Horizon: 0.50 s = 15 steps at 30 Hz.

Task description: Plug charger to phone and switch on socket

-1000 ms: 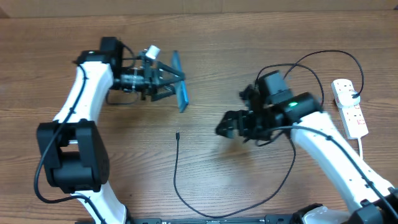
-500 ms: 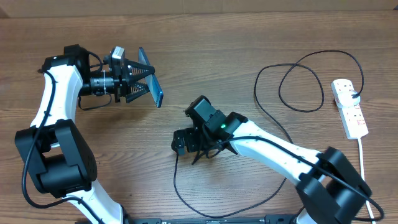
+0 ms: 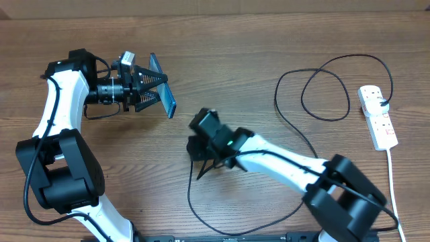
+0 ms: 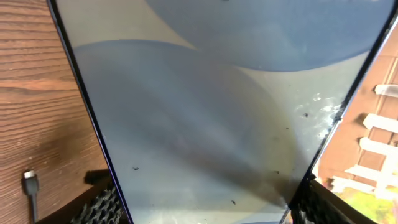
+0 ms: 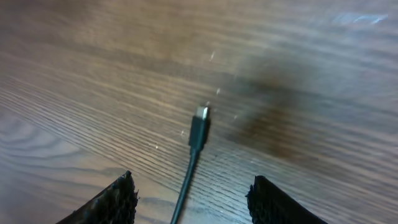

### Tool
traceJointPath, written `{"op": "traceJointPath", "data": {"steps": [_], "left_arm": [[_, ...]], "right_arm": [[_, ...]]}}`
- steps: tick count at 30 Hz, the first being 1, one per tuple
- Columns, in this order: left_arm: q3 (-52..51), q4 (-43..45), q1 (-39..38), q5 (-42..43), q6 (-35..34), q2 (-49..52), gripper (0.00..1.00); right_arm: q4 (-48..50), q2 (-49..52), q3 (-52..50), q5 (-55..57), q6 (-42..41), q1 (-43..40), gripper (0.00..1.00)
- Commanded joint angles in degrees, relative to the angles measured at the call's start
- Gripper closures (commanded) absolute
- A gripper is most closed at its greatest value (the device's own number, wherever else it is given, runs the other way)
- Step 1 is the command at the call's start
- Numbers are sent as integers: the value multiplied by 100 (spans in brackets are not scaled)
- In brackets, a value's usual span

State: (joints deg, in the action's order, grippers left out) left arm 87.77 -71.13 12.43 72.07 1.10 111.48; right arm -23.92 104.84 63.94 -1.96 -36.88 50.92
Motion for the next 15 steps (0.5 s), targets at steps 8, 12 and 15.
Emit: {"op": "traceJointPath", "data": {"steps": [8,12,15], "left_arm": [[13,-9,20,79,151,-177,96],[13,-17,17,79,151,-177,96],[13,-17,15,81,151,-177,96]], "right_arm": [[573,785,70,468,-59,201,47],[562,922,140,595,-35,208,54],[546,1014,195,599,31,219,59]]}}
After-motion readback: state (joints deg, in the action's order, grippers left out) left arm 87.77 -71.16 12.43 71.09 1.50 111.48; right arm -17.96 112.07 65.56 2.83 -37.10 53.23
